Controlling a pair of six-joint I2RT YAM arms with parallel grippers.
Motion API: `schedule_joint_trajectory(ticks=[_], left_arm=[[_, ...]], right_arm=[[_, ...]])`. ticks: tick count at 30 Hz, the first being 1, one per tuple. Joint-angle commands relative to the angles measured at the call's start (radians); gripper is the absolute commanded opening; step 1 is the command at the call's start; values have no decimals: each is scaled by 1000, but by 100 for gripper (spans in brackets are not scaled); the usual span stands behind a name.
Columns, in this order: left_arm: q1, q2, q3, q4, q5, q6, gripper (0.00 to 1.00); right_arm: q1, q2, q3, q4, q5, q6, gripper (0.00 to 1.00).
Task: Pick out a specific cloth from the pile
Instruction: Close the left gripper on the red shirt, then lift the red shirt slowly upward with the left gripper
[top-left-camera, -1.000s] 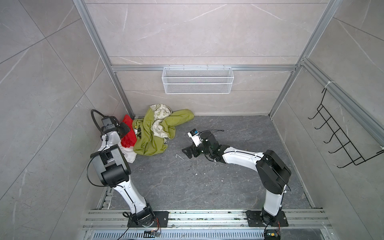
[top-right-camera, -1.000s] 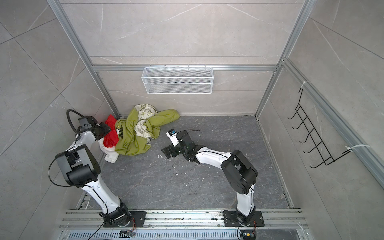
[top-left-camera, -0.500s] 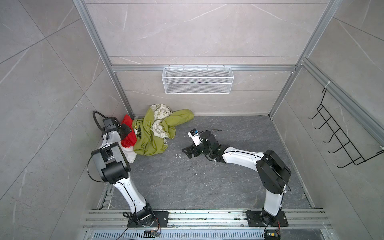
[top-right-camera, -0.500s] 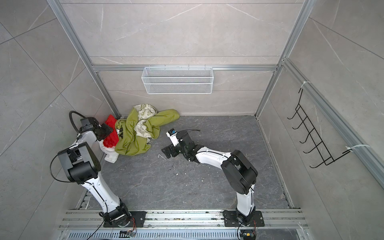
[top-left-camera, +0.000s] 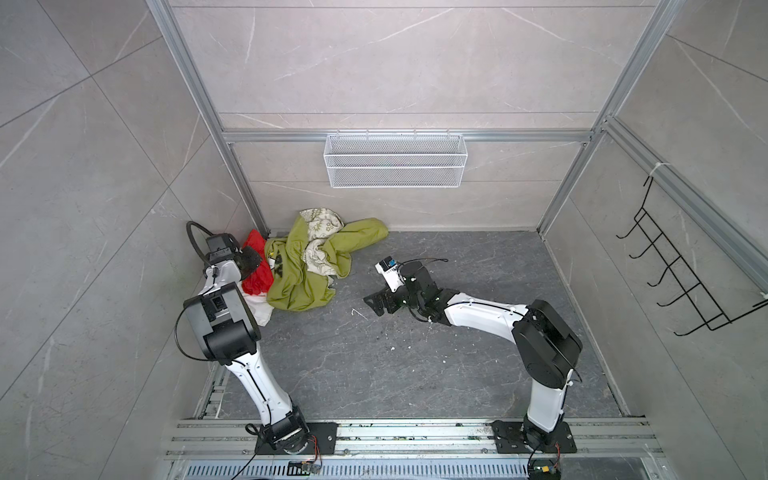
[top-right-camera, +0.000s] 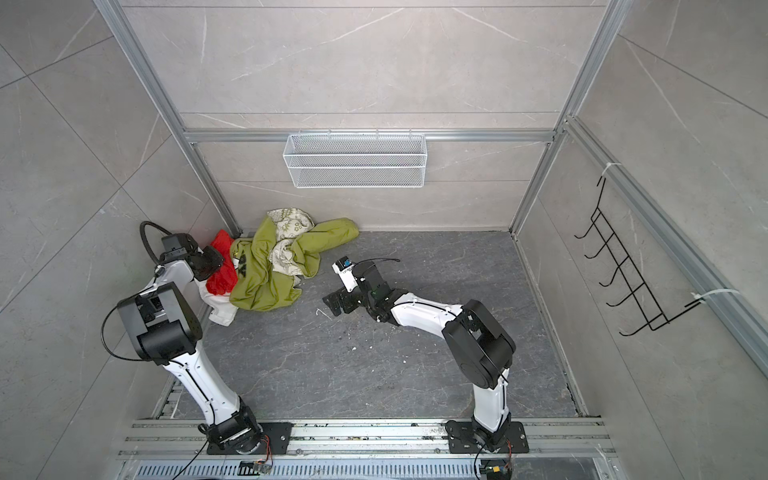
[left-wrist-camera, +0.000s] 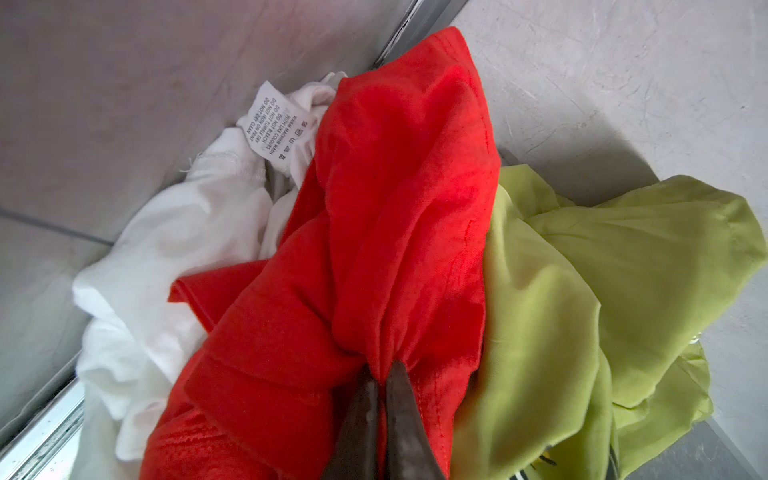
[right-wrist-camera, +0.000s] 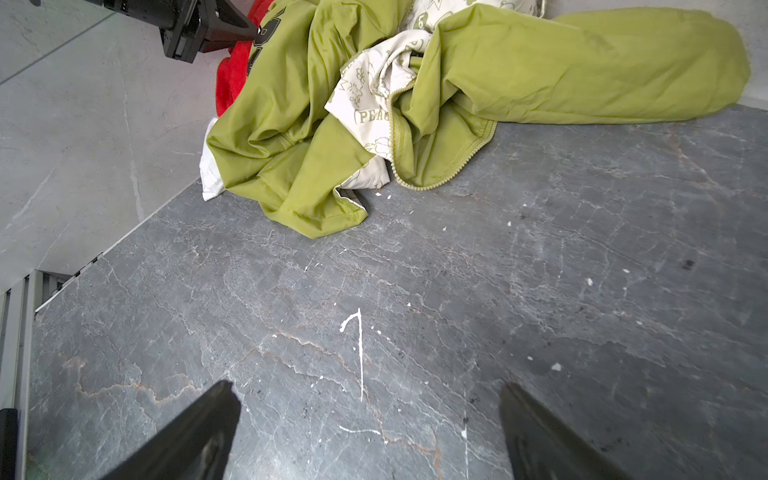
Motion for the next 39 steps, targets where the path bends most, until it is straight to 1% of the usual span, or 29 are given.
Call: schedule_joint_trajectory(ticks=[1,19,31,39], left_arm=[[3,-36,35,-4,25,-16,0],[0,-164,21,3,27,-48,0],[-9,-220,45,-17,16,-50,0],[-8,-246,92,-49,12,-53,0]], right_arm=[[11,-16,18,-5,9,6,99],[20,-41,5,4,21,4,99],[29,-64,13,-12,27,-4,99],[35,-69,18,-13,29,-8,99]])
